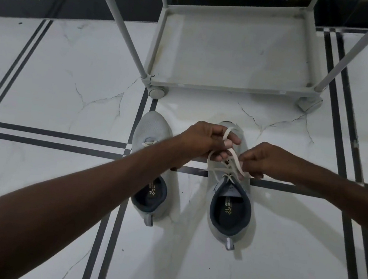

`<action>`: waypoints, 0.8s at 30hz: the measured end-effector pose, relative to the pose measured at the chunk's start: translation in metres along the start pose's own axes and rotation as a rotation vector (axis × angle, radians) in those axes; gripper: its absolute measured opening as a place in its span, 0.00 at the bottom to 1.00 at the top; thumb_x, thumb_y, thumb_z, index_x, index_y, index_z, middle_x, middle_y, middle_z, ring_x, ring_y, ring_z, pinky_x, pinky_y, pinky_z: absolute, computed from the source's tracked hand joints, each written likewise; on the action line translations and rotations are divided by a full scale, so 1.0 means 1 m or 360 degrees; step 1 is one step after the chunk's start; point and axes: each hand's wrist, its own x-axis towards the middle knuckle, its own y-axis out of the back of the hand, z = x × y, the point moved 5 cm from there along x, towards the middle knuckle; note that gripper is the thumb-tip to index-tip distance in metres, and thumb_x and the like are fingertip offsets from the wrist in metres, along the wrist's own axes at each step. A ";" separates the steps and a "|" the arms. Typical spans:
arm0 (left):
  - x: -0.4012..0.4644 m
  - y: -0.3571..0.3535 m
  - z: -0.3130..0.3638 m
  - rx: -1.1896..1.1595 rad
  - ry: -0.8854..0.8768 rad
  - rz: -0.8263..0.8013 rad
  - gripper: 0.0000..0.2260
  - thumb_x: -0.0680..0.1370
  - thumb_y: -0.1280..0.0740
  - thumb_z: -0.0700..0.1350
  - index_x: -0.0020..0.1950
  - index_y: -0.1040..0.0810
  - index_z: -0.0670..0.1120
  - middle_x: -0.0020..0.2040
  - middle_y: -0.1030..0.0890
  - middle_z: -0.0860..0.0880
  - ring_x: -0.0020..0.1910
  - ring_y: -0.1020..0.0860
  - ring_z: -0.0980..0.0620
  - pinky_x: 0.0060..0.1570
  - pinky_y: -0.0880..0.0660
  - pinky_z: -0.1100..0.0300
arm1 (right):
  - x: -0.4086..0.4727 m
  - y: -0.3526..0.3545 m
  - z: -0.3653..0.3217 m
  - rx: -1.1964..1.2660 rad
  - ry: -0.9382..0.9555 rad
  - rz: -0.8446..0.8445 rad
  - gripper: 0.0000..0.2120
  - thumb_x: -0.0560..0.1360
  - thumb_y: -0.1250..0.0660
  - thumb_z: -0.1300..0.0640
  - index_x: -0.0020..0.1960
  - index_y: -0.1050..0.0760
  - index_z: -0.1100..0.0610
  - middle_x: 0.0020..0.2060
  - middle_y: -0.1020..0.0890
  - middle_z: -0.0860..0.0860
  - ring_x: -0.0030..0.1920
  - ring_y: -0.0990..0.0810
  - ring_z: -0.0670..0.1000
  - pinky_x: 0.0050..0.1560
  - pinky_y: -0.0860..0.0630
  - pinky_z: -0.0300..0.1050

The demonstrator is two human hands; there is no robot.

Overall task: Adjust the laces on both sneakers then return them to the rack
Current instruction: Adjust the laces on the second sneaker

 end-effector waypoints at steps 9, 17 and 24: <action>-0.007 -0.029 0.018 0.1804 -0.1042 0.0439 0.10 0.71 0.33 0.33 0.49 0.18 0.42 0.43 0.19 0.45 0.41 0.22 0.45 0.37 0.24 0.51 | 0.015 0.006 -0.002 -0.0348 0.0018 0.0318 0.06 0.76 0.33 0.63 0.45 0.19 0.54 0.40 0.16 0.47 0.40 0.19 0.46 0.42 0.25 0.38; -0.014 -0.025 0.018 0.1547 -0.0997 0.0822 0.07 0.74 0.32 0.38 0.51 0.20 0.45 0.44 0.19 0.50 0.40 0.22 0.52 0.38 0.24 0.55 | 0.017 -0.002 0.005 0.0879 -0.0230 0.0384 0.09 0.76 0.37 0.64 0.47 0.20 0.68 0.42 0.16 0.64 0.42 0.15 0.59 0.47 0.18 0.48; -0.023 0.032 -0.026 0.0968 -0.0180 0.0855 0.11 0.68 0.23 0.37 0.49 0.15 0.41 0.33 0.16 0.50 0.29 0.19 0.62 0.36 0.19 0.64 | 0.004 0.048 0.026 -0.0174 -0.0158 0.0690 0.17 0.75 0.34 0.58 0.29 0.26 0.63 0.20 0.27 0.53 0.22 0.30 0.51 0.27 0.33 0.40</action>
